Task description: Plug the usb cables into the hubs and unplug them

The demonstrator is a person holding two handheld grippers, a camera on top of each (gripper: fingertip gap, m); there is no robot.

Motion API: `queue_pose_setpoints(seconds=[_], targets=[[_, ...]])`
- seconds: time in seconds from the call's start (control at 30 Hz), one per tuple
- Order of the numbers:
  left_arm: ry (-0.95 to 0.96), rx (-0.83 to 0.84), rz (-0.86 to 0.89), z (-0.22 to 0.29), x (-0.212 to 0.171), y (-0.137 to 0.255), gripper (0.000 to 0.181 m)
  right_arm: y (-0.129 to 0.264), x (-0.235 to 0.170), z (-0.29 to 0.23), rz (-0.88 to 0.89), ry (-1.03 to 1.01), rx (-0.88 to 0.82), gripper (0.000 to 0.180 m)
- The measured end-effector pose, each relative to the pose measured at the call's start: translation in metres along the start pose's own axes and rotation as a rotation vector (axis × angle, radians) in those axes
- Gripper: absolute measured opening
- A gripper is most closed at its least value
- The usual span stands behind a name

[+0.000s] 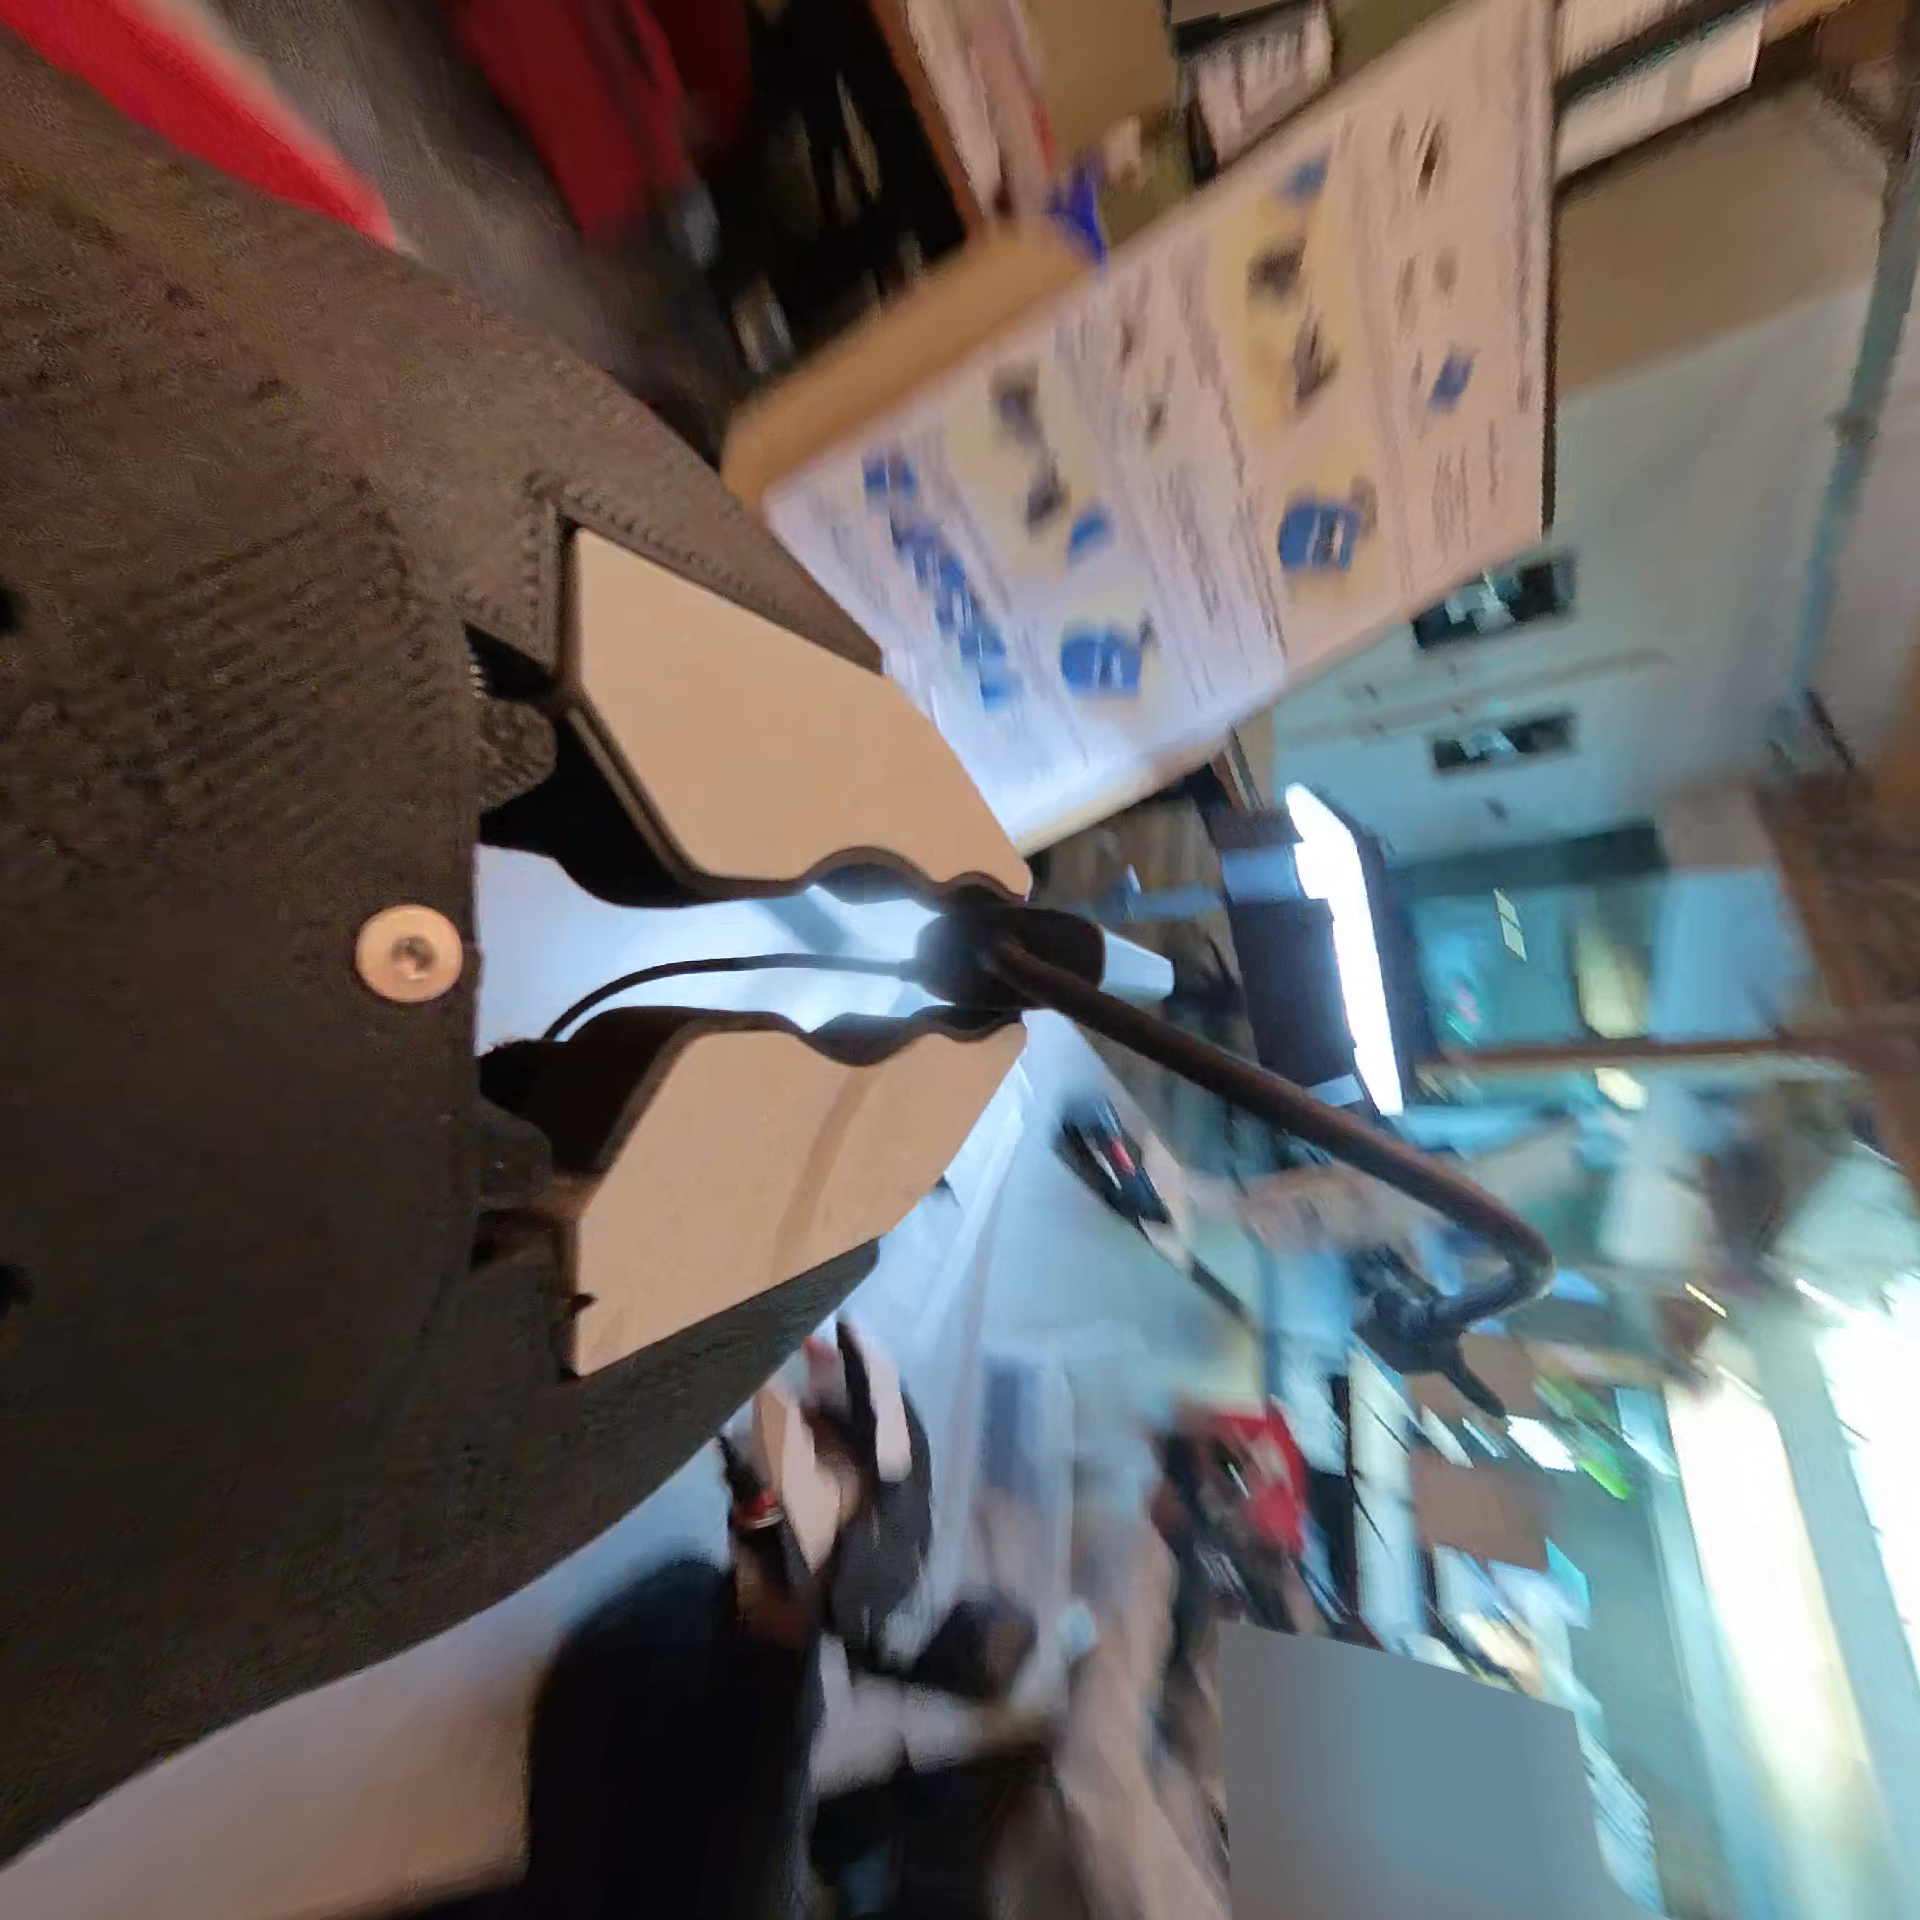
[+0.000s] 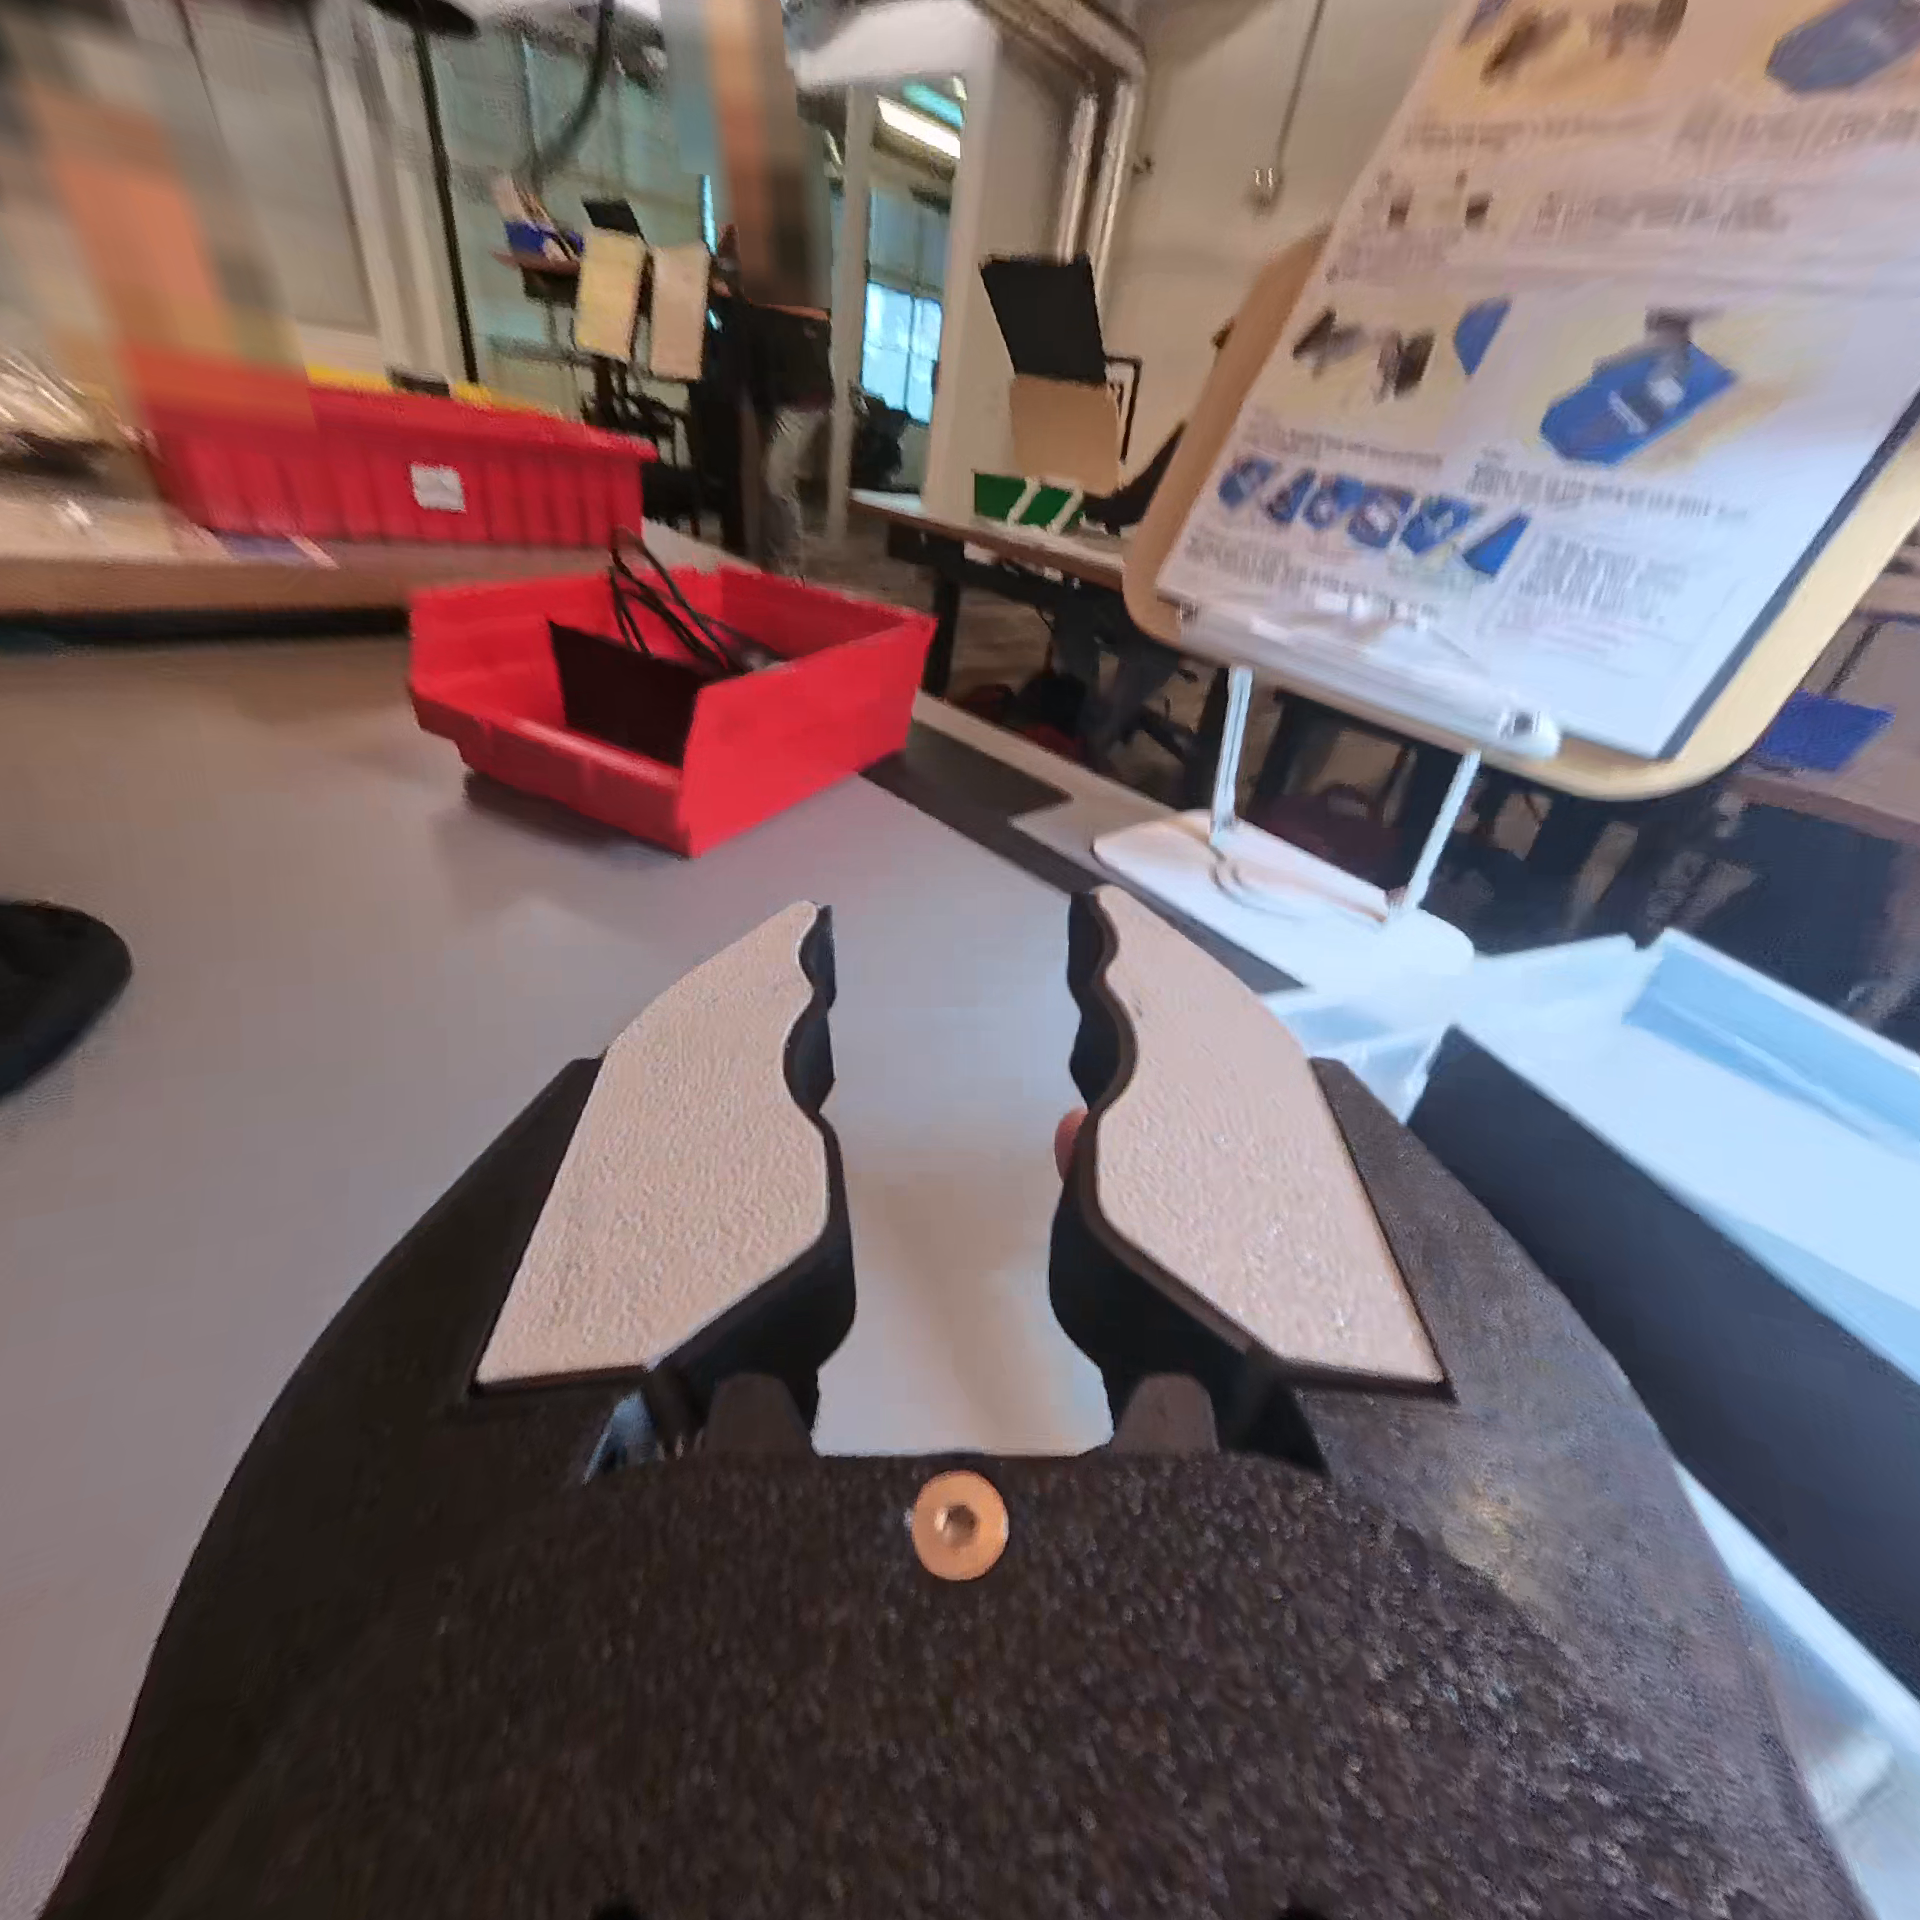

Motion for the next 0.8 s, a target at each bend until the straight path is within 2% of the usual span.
queue_pose_setpoints(seconds=[0.13,0.2,0.3,0.37,0.47,0.53,0.57,0.63,0.67,0.8], targets=[[0.375,-0.189,0.215,0.054,-0.073,0.001,0.017,-0.011,0.045,0.006,0.097,0.061,0.056,0.041],[0.517,-0.269,0.292,0.076,-0.109,-0.004,0.016,-0.024,0.051,-0.006,0.076,0.013,0.205,0.042],[0.661,-0.324,0.333,0.099,-0.151,-0.013,0.016,-0.048,0.029,-0.042,0.007,-0.132,0.447,0.055],[0.723,-0.348,0.363,0.107,-0.165,-0.017,0.016,-0.061,0.008,-0.065,0.009,-0.269,0.550,0.062],[0.729,-0.358,0.375,0.114,-0.180,-0.019,0.016,-0.072,-0.005,-0.087,0.082,-0.466,0.608,0.054],[0.736,-0.352,0.356,0.117,-0.190,-0.019,0.016,-0.075,-0.003,-0.091,0.108,-0.511,0.605,0.052],[0.735,-0.361,0.334,0.118,-0.196,-0.020,0.016,-0.076,-0.001,-0.089,0.104,-0.508,0.594,0.044],[0.695,-0.394,0.278,0.117,-0.205,-0.022,0.017,-0.074,0.006,-0.081,0.119,-0.463,0.562,0.009],[0.688,-0.424,0.247,0.117,-0.208,-0.023,0.017,-0.072,0.007,-0.075,0.093,-0.415,0.542,0.009],[0.527,-0.360,-0.009,0.102,-0.220,-0.023,0.024,-0.065,0.018,-0.050,-0.050,-0.112,0.431,0.008]])
Point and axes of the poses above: each gripper's, where its closed fingertips meet, y back along the fingers, x out of its top, z = x × y across the jaws, the point moved 6 cm from there along y, back along the fingers, and after that the axes turned 10 degrees about z, right-handed, at the moved point
